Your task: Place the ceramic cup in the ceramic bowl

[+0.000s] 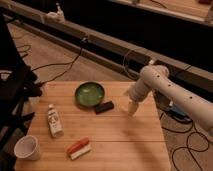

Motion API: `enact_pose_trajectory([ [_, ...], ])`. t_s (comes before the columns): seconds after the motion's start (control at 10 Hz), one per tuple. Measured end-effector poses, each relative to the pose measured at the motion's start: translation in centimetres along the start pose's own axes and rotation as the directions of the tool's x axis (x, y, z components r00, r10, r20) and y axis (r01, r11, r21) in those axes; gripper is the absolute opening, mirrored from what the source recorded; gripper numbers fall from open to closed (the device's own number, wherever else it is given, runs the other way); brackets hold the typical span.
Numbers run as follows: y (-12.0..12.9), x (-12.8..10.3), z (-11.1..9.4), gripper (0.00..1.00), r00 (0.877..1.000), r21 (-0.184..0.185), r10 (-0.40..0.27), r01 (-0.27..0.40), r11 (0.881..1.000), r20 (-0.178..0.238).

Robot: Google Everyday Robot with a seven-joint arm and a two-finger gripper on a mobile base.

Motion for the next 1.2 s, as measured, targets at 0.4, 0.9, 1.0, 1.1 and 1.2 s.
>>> enact_pose_trajectory([
  [0.4, 0.0, 0.0, 0.0, 0.80, 1.000, 0.000, 0.000, 0.000, 1.000, 0.000],
  [0.9, -0.1, -2.1, -0.4, 0.80, 0.996, 0.005, -0.089, 0.089, 0.996, 0.006],
  [1.0, 0.1, -3.9, -0.6, 0.80, 0.989, 0.009, -0.146, 0.146, 0.989, 0.016],
  [1.1, 0.4, -5.8, -0.8, 0.80, 0.979, 0.008, -0.202, 0.201, 0.979, 0.026],
  [1.2, 1.0, -7.8, -0.9, 0.80, 0.965, 0.004, -0.261, 0.261, 0.965, 0.039],
])
